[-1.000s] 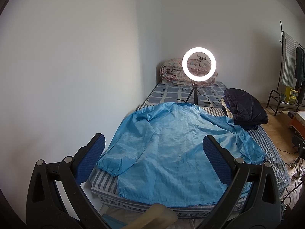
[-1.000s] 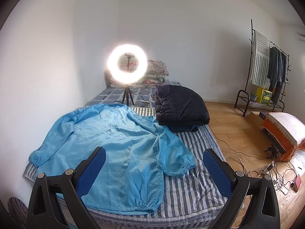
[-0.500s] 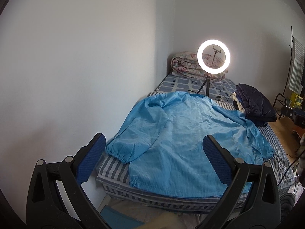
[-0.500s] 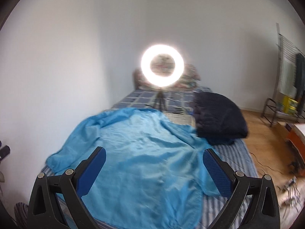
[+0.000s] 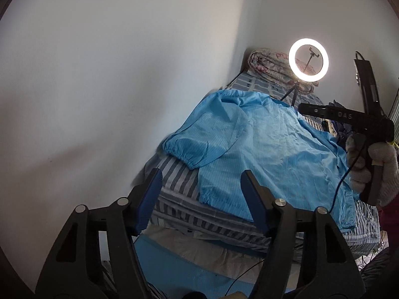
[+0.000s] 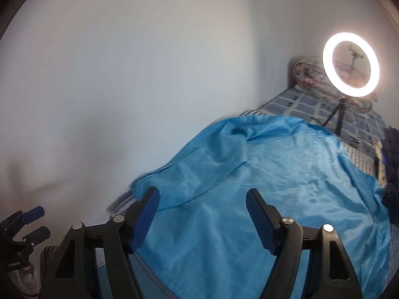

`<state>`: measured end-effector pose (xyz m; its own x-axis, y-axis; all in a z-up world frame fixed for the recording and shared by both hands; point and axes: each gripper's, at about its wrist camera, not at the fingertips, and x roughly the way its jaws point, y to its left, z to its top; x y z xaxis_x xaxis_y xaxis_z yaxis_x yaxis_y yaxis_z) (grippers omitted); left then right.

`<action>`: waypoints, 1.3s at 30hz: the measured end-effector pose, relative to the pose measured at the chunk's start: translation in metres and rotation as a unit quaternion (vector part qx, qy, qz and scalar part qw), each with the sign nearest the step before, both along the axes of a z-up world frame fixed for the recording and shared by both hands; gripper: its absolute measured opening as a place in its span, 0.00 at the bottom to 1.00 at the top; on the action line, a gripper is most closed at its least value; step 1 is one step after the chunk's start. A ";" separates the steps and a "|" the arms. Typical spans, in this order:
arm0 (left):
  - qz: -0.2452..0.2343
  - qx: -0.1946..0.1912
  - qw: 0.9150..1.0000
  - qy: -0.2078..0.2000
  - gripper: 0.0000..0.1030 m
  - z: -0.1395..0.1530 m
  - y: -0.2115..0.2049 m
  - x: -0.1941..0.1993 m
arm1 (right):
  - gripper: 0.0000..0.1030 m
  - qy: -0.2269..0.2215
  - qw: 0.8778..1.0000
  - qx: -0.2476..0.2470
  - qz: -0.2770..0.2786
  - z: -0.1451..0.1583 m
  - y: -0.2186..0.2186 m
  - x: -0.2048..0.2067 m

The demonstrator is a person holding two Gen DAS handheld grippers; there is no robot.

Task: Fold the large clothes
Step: 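Grasp the coat's cuffed sleeve with the right tool and lift it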

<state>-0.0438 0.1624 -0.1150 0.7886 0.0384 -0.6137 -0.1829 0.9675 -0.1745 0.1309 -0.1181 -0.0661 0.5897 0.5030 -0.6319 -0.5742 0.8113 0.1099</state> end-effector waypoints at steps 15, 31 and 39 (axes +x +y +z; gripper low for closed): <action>0.059 -0.042 0.997 0.021 0.58 -0.020 0.044 -0.025 | 0.44 0.087 0.962 -0.135 0.220 -0.143 0.214 0.021; 0.047 -0.028 0.998 0.040 0.57 -0.029 0.037 -0.006 | 0.09 0.109 0.962 -0.187 0.168 -0.221 0.250 0.065; 0.038 -0.024 0.998 0.032 0.56 -0.028 0.034 -0.005 | 0.06 0.167 0.979 0.075 0.087 -0.154 0.174 0.088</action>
<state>-0.0490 0.1959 -0.1431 0.7436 0.0669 -0.6652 -0.2684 0.9412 -0.2054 0.2191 0.0562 -0.2202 0.2598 0.6797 -0.6859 -0.6146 0.6643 0.4255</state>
